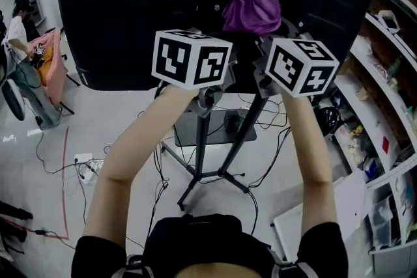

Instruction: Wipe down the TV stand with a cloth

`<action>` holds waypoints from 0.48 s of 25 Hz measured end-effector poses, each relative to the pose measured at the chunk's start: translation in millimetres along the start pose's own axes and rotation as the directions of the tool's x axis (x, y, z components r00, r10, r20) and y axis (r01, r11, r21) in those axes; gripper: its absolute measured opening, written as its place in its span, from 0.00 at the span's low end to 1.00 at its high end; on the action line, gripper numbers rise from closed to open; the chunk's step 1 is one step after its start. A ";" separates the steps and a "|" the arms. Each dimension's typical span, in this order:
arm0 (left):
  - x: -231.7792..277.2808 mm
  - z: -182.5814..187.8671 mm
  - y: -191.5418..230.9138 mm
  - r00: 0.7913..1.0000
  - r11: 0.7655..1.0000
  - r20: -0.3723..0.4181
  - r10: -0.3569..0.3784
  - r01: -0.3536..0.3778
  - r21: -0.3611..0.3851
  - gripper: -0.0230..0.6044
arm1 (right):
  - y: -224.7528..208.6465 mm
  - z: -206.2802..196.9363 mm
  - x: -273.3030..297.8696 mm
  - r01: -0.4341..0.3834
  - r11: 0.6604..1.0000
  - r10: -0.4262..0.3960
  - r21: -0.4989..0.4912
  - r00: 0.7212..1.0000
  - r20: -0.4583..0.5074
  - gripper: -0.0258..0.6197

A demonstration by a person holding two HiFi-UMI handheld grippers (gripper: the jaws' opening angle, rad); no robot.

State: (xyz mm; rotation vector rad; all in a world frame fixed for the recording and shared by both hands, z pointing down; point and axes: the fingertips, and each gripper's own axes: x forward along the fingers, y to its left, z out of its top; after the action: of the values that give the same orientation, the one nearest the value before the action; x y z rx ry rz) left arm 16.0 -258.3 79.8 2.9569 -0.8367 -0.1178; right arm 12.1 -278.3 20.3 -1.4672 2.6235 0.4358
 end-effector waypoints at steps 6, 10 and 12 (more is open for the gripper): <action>-28.9 74.7 27.9 0.994 0.997 0.093 0.050 -0.054 0.047 0.05 | 5.4 74.0 35.0 -0.011 1.000 0.013 -0.021 0.995 0.095 0.14; -40.0 113.3 50.9 0.985 0.991 0.143 0.101 -0.113 0.077 0.05 | 10.9 100.5 60.3 -0.003 0.999 0.009 -0.053 0.994 0.113 0.14; -45.8 126.5 61.9 0.979 0.986 0.160 0.128 -0.142 0.084 0.05 | 16.0 103.9 70.6 0.004 0.998 0.002 -0.062 0.994 0.106 0.14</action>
State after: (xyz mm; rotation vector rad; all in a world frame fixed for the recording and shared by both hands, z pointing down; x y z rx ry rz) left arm -66.7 -292.4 -38.3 2.9967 -1.0891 -0.3120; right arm -43.8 -297.2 -91.7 -1.4216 2.5487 0.5833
